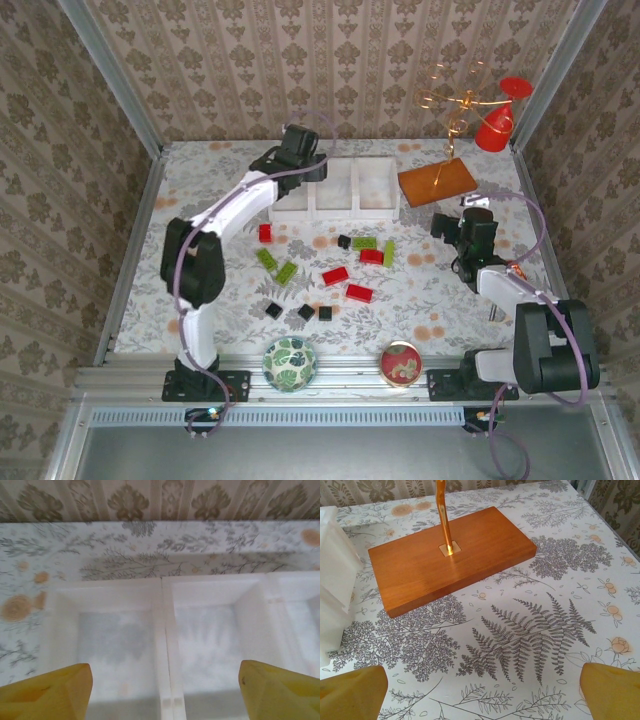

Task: Sort the legos into containers by color
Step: Move the container to the top-center of the table, then pick up the lego from the middle-left of the table.

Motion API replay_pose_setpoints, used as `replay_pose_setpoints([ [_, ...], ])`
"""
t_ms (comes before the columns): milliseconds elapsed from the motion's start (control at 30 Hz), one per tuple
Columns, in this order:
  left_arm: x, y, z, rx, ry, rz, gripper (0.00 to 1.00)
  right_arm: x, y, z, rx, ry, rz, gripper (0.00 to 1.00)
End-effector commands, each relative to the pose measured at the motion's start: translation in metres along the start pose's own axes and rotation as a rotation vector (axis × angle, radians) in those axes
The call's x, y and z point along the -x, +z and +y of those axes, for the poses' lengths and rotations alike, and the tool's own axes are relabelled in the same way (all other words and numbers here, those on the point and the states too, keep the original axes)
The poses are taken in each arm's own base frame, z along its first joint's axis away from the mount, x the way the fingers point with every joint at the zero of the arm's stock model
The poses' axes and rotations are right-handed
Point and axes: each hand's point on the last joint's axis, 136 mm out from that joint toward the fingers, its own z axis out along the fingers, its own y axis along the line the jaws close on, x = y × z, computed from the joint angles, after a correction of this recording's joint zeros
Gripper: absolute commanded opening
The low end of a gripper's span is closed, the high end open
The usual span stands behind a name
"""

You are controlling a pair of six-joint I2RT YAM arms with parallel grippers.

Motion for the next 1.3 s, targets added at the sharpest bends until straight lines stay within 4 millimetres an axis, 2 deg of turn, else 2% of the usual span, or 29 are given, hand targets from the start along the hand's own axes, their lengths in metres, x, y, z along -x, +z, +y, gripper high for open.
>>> replay_pose_setpoints([
  [0,0.001,-0.023,0.013,0.027,0.021,-0.047,0.87,0.018,-0.009,-0.004,-0.028,0.039,-0.025,1.00],
  [67,-0.008,-0.036,0.025,0.054,0.030,-0.053,0.99,0.019,-0.012,-0.005,-0.034,0.056,-0.022,1.00],
  [200,-0.024,-0.061,0.053,0.110,0.016,-0.072,1.00,0.021,-0.023,-0.010,-0.060,0.101,-0.018,1.00],
  [467,-0.077,-0.100,0.114,0.210,-0.076,-0.047,1.00,0.014,-0.053,-0.016,-0.124,0.170,0.028,1.00],
  [667,-0.120,-0.114,0.138,0.225,-0.151,0.005,1.00,0.004,-0.076,-0.012,-0.137,0.222,0.071,1.00],
  [833,-0.158,-0.114,0.145,0.230,-0.200,0.077,1.00,-0.002,-0.089,-0.002,-0.115,0.251,0.111,1.00],
  [967,-0.183,-0.107,0.142,0.203,-0.246,0.133,1.00,-0.008,-0.093,0.009,-0.093,0.256,0.164,1.00],
  [1100,-0.200,-0.097,0.137,0.179,-0.289,0.169,0.99,-0.017,-0.094,0.023,-0.069,0.246,0.220,1.00],
  [1267,-0.208,-0.086,0.133,0.168,-0.307,0.199,0.98,-0.025,-0.095,0.036,-0.050,0.225,0.263,1.00],
])
